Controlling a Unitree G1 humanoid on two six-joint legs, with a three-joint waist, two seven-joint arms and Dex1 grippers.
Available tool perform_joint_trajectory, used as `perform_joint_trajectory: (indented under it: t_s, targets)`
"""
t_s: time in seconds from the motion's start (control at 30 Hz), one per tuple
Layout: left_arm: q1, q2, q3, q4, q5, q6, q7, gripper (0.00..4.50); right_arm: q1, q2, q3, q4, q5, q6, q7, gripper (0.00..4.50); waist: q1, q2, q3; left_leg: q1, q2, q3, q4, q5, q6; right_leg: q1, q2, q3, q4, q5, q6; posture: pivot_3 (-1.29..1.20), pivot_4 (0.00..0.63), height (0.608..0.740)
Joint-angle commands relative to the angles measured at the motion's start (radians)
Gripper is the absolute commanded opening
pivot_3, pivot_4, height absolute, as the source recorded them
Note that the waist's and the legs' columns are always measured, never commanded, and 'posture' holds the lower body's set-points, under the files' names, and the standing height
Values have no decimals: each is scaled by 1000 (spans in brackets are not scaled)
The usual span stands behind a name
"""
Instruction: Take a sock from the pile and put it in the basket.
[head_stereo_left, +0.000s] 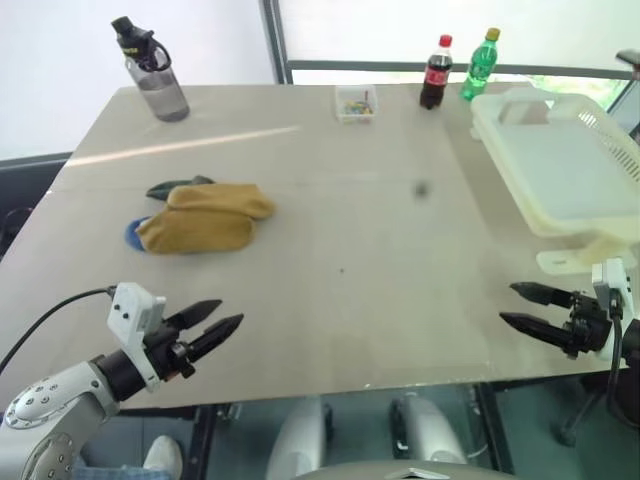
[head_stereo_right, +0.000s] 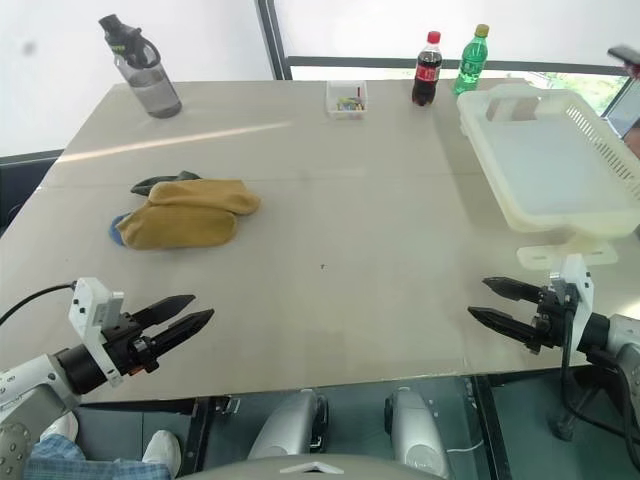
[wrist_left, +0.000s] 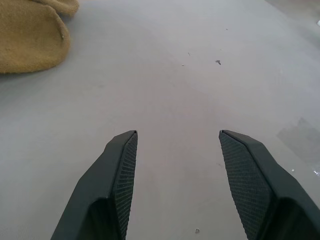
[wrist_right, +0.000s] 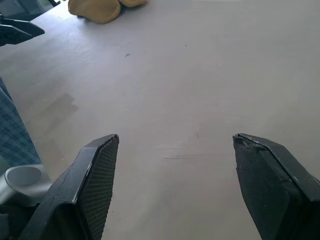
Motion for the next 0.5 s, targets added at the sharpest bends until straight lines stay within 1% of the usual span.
perform_joint_trajectory:
  t_s: [0.03,0.5]
  targets:
    - [8,8,32,-29,-4,-36,-12,2756,-10,-12,-16,5,-4,-30,15,3722,0,0,0,0,0,0,0,0,0,0,0,0,0,0,0,0,150,740]
    - [-21,17,17,11,3,-71,-13,2756,-11,-7,-10,3,-18,-56,12,3722,0,0,0,0,0,1,0,0,0,0,0,0,0,0,0,0,150,740]
